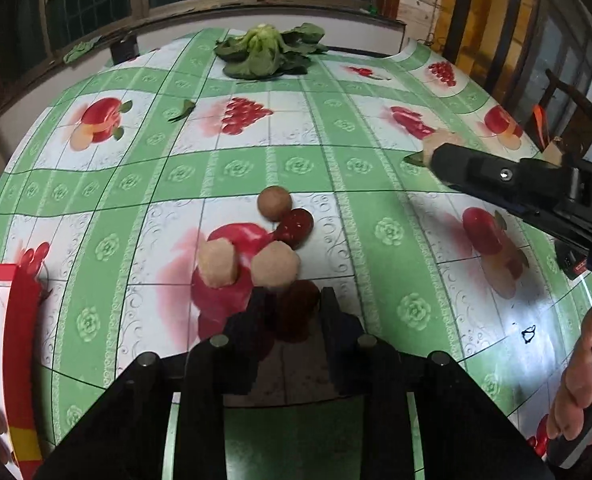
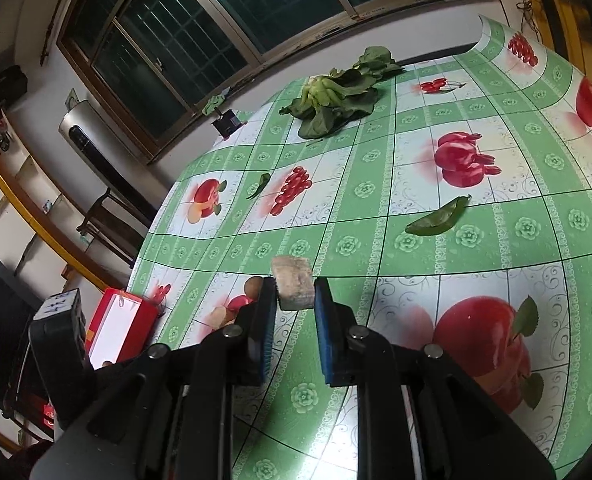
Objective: Organize fruits
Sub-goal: 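Grasp a beige cake block with the right tool while the left tool grasps a red date, then release the beige block into the red tray while the left tool drops the red date there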
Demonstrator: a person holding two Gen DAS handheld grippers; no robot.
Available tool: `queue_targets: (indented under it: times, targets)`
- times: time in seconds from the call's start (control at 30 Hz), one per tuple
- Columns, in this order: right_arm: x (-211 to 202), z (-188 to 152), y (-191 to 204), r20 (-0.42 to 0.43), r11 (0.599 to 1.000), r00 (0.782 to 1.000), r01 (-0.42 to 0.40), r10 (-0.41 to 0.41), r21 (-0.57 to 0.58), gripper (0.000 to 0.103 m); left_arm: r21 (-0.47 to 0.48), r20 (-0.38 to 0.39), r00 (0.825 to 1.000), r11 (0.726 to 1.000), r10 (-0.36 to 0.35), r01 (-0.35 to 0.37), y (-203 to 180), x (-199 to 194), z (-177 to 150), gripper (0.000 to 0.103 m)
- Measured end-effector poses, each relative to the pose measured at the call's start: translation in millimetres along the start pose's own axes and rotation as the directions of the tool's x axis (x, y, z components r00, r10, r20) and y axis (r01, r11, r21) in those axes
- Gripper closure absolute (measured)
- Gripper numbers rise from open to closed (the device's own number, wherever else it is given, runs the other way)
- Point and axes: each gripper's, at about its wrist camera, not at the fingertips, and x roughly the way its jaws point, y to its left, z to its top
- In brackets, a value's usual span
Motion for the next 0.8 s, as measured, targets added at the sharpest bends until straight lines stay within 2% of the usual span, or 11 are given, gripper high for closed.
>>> queue_targets:
  times: [0.2,0.3,0.4,0.53,0.63,0.8]
  targets:
    - [-5.5,1.2,1.5,0.044,1.0,0.999,0.005,-0.004,-0.023,0.083,-0.003,0.028,0.999,1.0,-0.03,0.03,6.7,-19.5,-9.1,0.078]
    - [-10.8,1.7,4.5,0.082,0.998,0.996,0.025,-0.02,-0.051,0.083,0.009,0.084,0.996,1.0,-0.007,0.006,13.7,-50.6,-18.2,0.077]
    - [-11.6,0.7,6.9,0.105,0.996,0.993,0.052,-0.044,-0.075,0.083,-0.01,0.145,0.989,1.0,-0.01,0.012,27.2,-87.9,-29.0,0.077]
    - [-7.4,-5.4,14.9,0.098,0.993,0.994,0.067,-0.058,-0.098,0.083,-0.028,0.232,0.972,0.999,0.043,-0.038,50.9,-138.2,-48.1,0.077]
    - [-11.4,-20.5,41.0,0.102,0.988,0.994,0.057,-0.042,-0.145,0.083,-0.067,0.276,0.957,0.995,0.093,-0.077,74.9,-167.4,-64.2,0.077]
    - [-15.0,-61.5,108.0,0.064,0.968,0.995,-0.064,0.082,-0.241,0.082,-0.155,0.327,0.926,0.978,0.186,-0.142,117.1,-203.2,-83.2,0.077]
